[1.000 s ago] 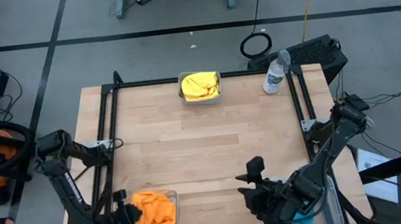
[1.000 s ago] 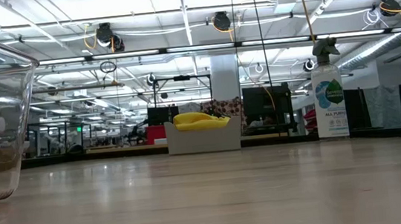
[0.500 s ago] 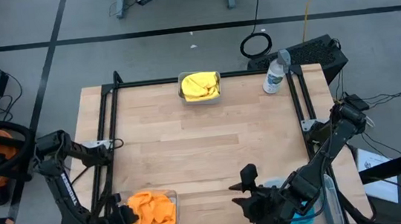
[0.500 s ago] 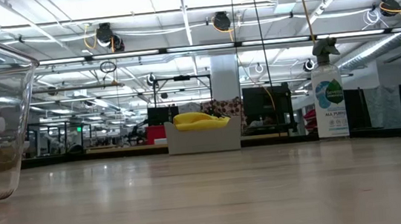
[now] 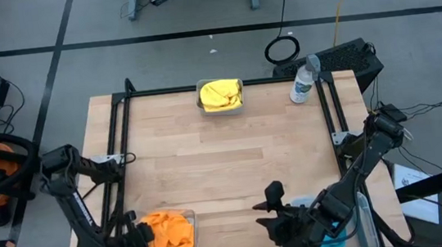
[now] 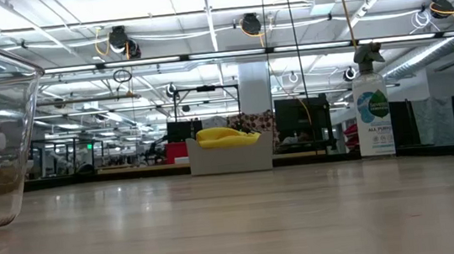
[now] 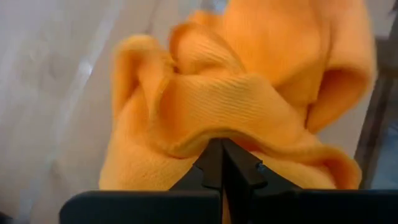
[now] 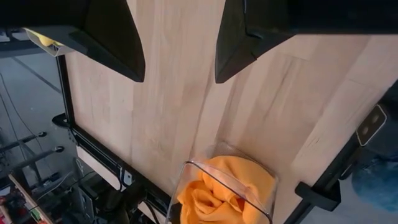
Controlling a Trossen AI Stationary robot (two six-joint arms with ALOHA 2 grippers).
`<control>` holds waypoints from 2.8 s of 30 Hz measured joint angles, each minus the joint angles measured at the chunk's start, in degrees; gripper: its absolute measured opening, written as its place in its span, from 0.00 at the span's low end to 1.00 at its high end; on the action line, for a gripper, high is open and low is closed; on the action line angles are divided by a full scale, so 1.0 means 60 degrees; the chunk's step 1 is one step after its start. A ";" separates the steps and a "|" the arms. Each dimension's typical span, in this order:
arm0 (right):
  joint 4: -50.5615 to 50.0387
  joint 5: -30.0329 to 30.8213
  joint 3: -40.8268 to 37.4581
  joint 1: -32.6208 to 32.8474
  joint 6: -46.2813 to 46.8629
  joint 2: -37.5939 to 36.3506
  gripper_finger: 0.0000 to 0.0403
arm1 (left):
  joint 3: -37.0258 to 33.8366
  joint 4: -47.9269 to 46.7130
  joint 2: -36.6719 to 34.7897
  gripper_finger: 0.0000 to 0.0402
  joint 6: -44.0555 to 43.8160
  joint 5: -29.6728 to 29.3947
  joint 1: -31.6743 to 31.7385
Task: Sort microfiber towel by color & place in baskets
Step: Put the orange microfiber cloth into the left transparent bin, then return to Home Position
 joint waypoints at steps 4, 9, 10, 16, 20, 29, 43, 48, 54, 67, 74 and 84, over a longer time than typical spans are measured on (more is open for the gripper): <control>-0.0023 0.0004 0.0000 0.0039 0.0043 0.0000 0.46 | -0.0788 0.1530 0.0012 0.01 0.0238 0.0111 0.0155; -0.0028 0.0026 0.0000 0.0039 0.0043 -0.0004 0.46 | -0.0848 0.1328 -0.0001 0.01 0.0443 0.0280 0.0327; -0.0026 0.0034 0.0000 0.0039 -0.0022 -0.0004 0.46 | -0.0732 0.1117 -0.0030 0.01 0.0540 0.0278 0.0337; 0.0439 0.0023 0.0000 0.0039 -0.1154 -0.0073 0.46 | 0.0228 -0.0375 -0.0446 0.01 0.1551 -0.0292 0.0482; 0.0317 -0.0334 0.0000 -0.0022 -0.1630 -0.0466 0.42 | 0.0922 -0.1850 -0.0736 0.01 0.2455 -0.2173 0.0858; 0.2067 -0.1782 -0.2322 -0.1140 -0.2834 -0.2385 0.21 | 0.1087 0.0637 -0.1322 0.01 0.9339 -0.4796 0.3310; 1.1091 -0.4962 -1.0715 -0.3539 -0.3186 -0.6474 0.02 | -0.3472 1.4277 -0.1606 0.00 1.7095 0.0747 0.7470; 1.3726 -0.4994 -1.2513 -0.3966 -0.2893 -0.6517 0.01 | -0.4781 1.6009 -0.1609 0.00 1.6700 0.1903 0.8444; 1.4951 -0.5815 -1.3408 -0.4376 -0.2419 -0.6517 0.00 | -0.6043 1.7843 -0.1606 0.00 1.6415 0.2379 0.9162; 1.6201 -0.5992 -1.4785 -0.4987 -0.1926 -0.6513 0.00 | -0.8932 2.1485 -0.1606 0.00 1.5861 0.3103 0.9905; 1.6050 -0.5945 -1.4884 -0.5489 -0.1734 -0.6455 0.00 | -1.0255 2.3241 -0.1616 0.00 1.5406 0.3107 1.0038; 1.5317 -0.5978 -1.4885 -0.5906 -0.1540 -0.6451 0.00 | -1.1327 2.4752 -0.1628 0.00 1.5279 0.3110 1.0034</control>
